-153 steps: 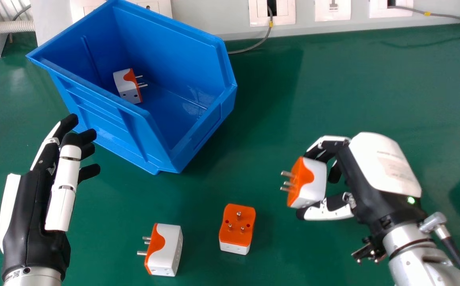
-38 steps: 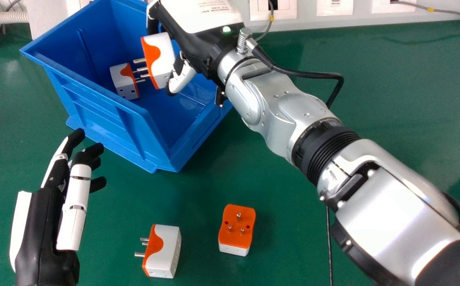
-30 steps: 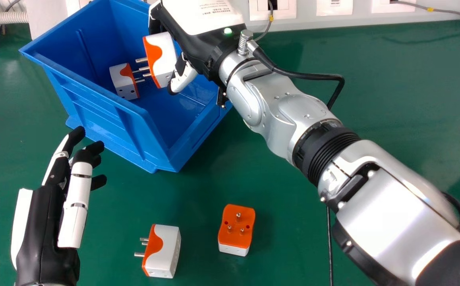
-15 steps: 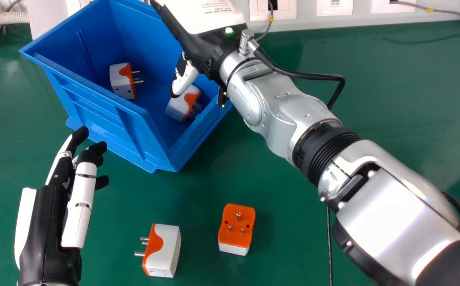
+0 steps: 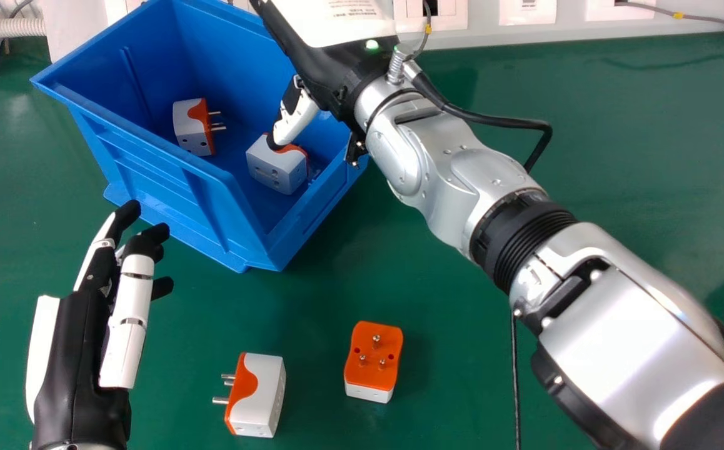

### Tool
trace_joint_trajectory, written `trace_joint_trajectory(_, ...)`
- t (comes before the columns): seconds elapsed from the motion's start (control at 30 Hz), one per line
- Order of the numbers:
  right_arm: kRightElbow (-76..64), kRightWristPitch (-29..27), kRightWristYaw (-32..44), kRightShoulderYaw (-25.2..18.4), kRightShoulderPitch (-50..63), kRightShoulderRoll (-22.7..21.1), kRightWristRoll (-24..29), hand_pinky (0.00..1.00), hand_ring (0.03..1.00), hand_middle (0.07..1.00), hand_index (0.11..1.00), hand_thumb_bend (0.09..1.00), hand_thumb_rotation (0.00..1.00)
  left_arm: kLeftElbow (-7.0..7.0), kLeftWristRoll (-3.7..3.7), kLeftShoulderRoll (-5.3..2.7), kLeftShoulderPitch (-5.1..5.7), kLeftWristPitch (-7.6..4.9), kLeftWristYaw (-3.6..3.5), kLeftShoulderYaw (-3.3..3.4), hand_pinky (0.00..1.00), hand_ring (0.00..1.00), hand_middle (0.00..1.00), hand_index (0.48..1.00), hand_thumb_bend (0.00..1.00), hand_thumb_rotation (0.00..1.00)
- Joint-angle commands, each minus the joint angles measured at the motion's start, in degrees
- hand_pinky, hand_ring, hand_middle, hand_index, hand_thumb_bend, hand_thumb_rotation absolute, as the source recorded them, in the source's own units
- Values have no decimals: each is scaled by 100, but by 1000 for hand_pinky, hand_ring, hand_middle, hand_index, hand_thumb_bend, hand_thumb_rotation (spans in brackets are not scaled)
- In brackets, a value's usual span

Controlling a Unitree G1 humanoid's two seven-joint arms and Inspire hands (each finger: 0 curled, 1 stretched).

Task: Pick all objects and put in blue box

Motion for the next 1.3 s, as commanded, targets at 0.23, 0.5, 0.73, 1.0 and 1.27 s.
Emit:
trace_joint_trajectory(0.23,-1289,-66,-351,-210,722,-412,71,980,1000,1000,985,823,95,-145,133,-19,-123,237,152,-2,749,846,837,898,292,939)
trace_joint_trajectory(0.5,-4198,245,1,-511,2477,-1094,35,990,1000,1000,995,809,122,-214,-13,-60,-220,447,181,71,741,839,832,892,299,945)
trace_joint_trajectory(0.73,-7121,647,461,-880,4593,-1496,-28,988,1000,1000,983,795,117,-144,-89,-30,-255,411,158,108,762,849,838,894,291,948)
trace_joint_trajectory(1.0,-9167,779,696,-1016,6956,-1674,-144,958,991,991,958,769,157,-76,-137,13,-135,199,75,165,768,854,842,897,282,951)
trace_joint_trajectory(1.27,-9256,245,418,-1084,8162,-1766,-280,794,890,903,869,773,243,-21,-220,32,-36,6,-9,215,771,858,846,900,278,952)
